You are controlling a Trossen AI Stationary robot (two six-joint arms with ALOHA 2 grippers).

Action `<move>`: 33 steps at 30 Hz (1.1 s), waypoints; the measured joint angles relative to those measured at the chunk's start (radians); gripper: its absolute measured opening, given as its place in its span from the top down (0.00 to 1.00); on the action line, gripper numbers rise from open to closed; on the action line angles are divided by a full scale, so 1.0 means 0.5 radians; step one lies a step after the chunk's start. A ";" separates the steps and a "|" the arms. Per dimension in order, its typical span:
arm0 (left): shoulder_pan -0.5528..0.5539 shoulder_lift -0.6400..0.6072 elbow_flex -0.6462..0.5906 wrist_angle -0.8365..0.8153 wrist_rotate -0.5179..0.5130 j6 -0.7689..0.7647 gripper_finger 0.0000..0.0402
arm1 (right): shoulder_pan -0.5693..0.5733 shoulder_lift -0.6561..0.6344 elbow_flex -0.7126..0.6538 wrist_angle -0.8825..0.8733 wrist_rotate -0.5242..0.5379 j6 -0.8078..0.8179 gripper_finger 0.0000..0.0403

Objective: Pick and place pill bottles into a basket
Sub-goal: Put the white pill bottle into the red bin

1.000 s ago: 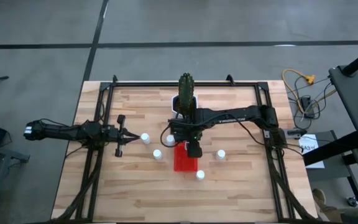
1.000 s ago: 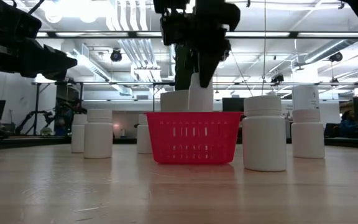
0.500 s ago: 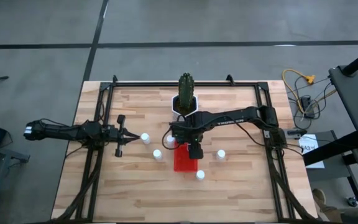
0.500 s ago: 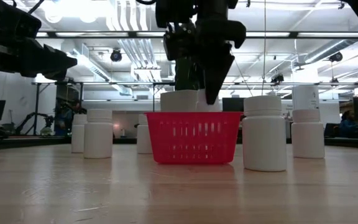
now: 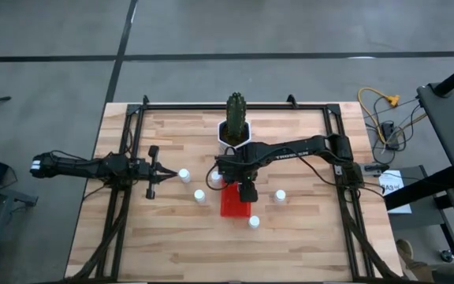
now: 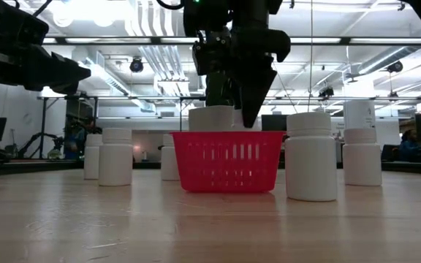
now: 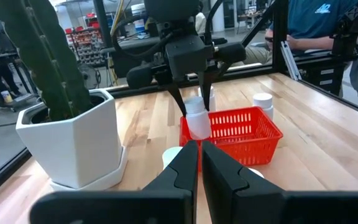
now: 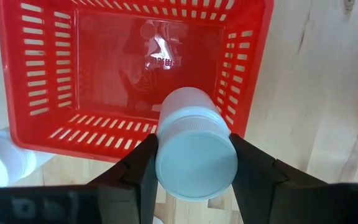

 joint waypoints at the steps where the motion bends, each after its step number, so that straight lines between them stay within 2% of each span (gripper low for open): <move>1: 0.000 -0.001 0.000 0.000 0.000 0.000 0.99 | 0.000 0.000 0.000 0.000 0.000 -0.001 0.64; 11: 0.000 0.013 0.001 0.000 -0.001 0.000 0.99 | 0.018 -0.001 0.000 0.000 0.003 -0.019 0.64; 20: 0.000 0.018 0.000 0.000 -0.001 0.000 0.99 | 0.057 -0.001 -0.002 0.000 0.116 -0.112 0.64; 33: 0.000 0.027 0.001 0.000 -0.001 -0.001 0.99 | 0.138 -0.001 -0.003 -0.007 0.120 -0.510 0.64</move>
